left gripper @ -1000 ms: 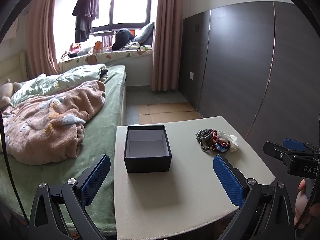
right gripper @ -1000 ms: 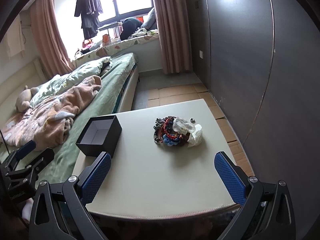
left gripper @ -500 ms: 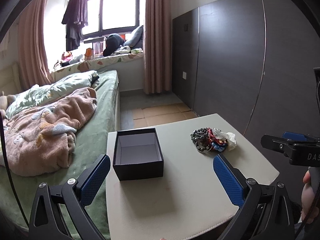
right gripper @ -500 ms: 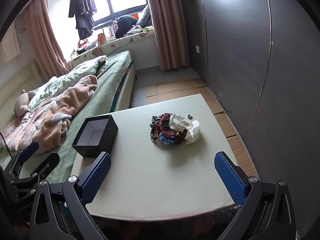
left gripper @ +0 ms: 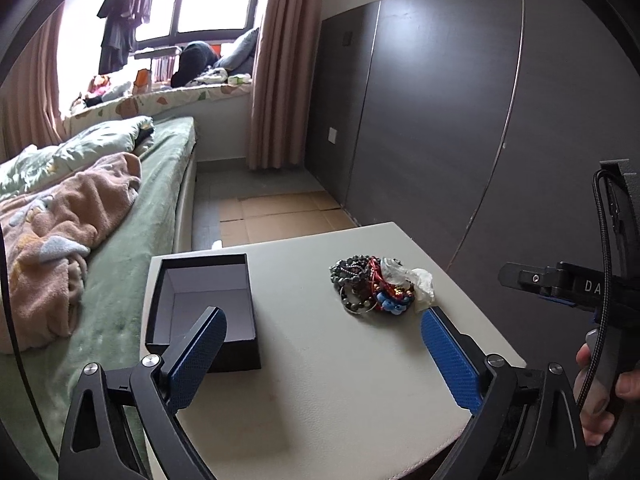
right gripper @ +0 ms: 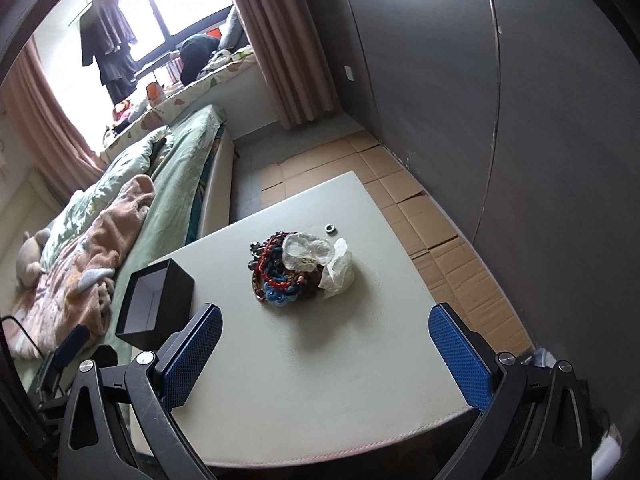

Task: Organize jewelry
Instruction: 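Close the left tool on the red-string bracelet while the right tool grasps the white cloth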

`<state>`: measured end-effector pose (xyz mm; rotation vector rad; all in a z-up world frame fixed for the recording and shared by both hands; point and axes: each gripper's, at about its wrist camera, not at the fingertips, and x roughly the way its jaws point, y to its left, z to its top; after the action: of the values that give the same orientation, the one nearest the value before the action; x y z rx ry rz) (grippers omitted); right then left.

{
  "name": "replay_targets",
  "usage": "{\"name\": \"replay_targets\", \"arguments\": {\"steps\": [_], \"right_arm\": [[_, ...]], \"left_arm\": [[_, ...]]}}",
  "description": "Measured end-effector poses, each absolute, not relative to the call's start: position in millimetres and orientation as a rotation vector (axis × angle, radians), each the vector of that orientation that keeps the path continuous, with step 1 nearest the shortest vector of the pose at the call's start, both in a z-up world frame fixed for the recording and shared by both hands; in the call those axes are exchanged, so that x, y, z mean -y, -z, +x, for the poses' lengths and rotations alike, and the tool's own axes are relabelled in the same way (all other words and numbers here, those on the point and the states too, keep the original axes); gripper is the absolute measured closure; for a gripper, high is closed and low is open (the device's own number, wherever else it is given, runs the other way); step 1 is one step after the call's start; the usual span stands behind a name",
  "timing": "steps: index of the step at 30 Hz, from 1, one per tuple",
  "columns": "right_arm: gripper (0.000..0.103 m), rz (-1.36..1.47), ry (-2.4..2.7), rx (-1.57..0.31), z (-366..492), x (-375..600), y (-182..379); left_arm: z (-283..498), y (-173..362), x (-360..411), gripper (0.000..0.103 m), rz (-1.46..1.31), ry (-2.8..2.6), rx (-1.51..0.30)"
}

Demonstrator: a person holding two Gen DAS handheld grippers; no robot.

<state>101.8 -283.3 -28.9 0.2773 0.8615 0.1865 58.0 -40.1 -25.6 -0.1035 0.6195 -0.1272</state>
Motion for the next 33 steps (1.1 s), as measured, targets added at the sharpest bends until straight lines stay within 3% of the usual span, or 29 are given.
{"name": "replay_targets", "arguments": {"steps": [2, 6, 11, 14, 15, 16, 22, 26, 30, 33], "right_arm": [[0.0, 0.325, -0.179, -0.88, 110, 292, 34], [0.0, 0.446, -0.18, -0.906, 123, 309, 46], [0.001, 0.541, -0.178, -0.912, 135, 317, 55], [0.009, 0.59, -0.182, -0.928, 145, 317, 64], [0.016, 0.612, -0.188, -0.938, 150, 317, 69], [0.022, 0.64, -0.198, -0.957, 156, 316, 75], [0.033, 0.753, -0.211, -1.031, 184, 308, 102], [0.035, 0.807, -0.184, -1.052, 198, 305, 113], [0.035, 0.838, -0.166, -1.072, 210, 302, 121], [0.035, 0.831, -0.166, -1.09, 216, 295, 125]], "left_arm": [[66, 27, 45, 0.011, -0.105, 0.137, -0.627], [88, 31, 54, 0.032, -0.125, 0.177, -0.669], [107, 33, 65, 0.042, -0.167, 0.234, -0.703], [124, 36, 74, 0.055, -0.159, 0.241, -0.739], [130, 38, 77, 0.06, -0.153, 0.244, -0.757], [135, 40, 80, 0.061, -0.152, 0.248, -0.773], [174, 48, 94, 0.062, -0.159, 0.305, -0.874], [200, 57, 99, 0.07, -0.159, 0.312, -0.917], [214, 75, 100, 0.071, -0.181, 0.325, -0.953], [218, 90, 103, 0.086, -0.177, 0.34, -1.003]]}}
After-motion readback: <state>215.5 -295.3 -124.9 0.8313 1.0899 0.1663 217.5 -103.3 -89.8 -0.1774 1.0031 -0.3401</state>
